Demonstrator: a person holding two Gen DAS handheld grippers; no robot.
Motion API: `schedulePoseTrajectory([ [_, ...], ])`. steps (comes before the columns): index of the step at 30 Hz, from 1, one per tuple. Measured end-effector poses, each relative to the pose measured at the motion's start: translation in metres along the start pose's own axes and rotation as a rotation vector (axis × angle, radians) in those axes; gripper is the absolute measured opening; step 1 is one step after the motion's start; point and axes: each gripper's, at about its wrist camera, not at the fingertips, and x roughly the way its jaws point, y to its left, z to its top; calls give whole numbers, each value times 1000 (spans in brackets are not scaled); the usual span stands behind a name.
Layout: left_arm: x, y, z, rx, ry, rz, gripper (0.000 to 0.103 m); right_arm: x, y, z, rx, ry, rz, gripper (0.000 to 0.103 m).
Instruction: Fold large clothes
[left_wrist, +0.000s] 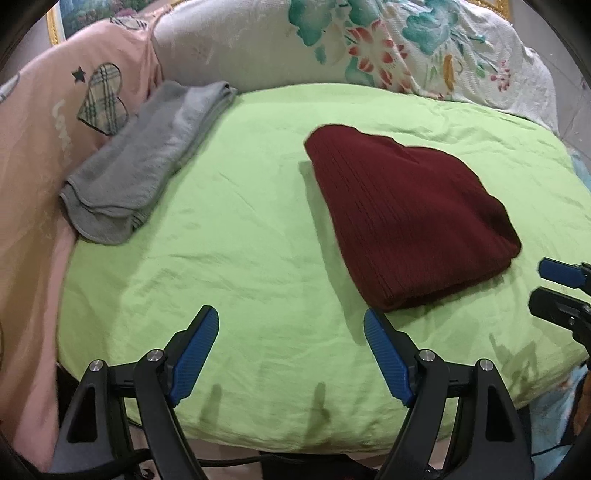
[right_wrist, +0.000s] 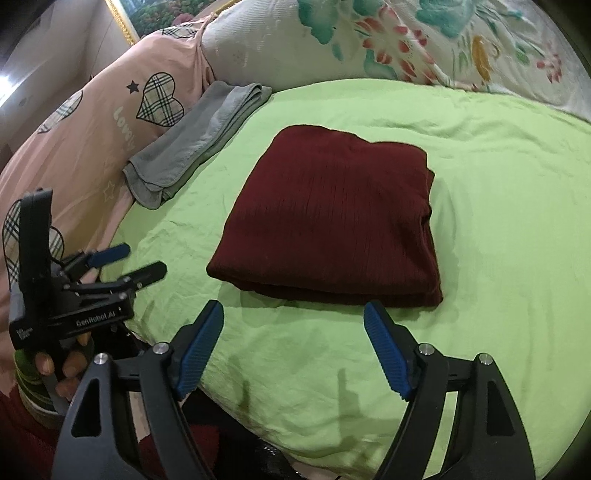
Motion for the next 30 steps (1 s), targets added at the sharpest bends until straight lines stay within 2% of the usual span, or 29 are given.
schedulePoseTrajectory([
  [2, -2, 4, 7, -19, 2, -18, 81, -2, 1, 3, -9, -2, 1, 78],
  [5, -4, 8, 15, -19, -10, 8, 81, -5, 2, 9, -24, -7, -2, 79],
  [10, -6, 12, 20, -26, -14, 8, 82, -8, -1, 18, -28, -16, 9, 79],
  [15, 8, 15, 29, -53, 6, -52, 82, -1, -13, 37, -10, -34, 17, 79],
  [22, 49, 15, 66, -114, 50, -136, 82, 34, -70, 85, 121, -69, 2, 79],
  [28, 82, 4, 93, -114, 67, -142, 82, 90, -137, 117, 301, -44, 5, 79],
  [29, 86, 2, 96, -112, 71, -142, 82, 100, -145, 120, 324, -31, -2, 75],
  [30, 91, 0, 98, -108, 76, -140, 82, 108, -150, 123, 337, -23, 3, 60],
])
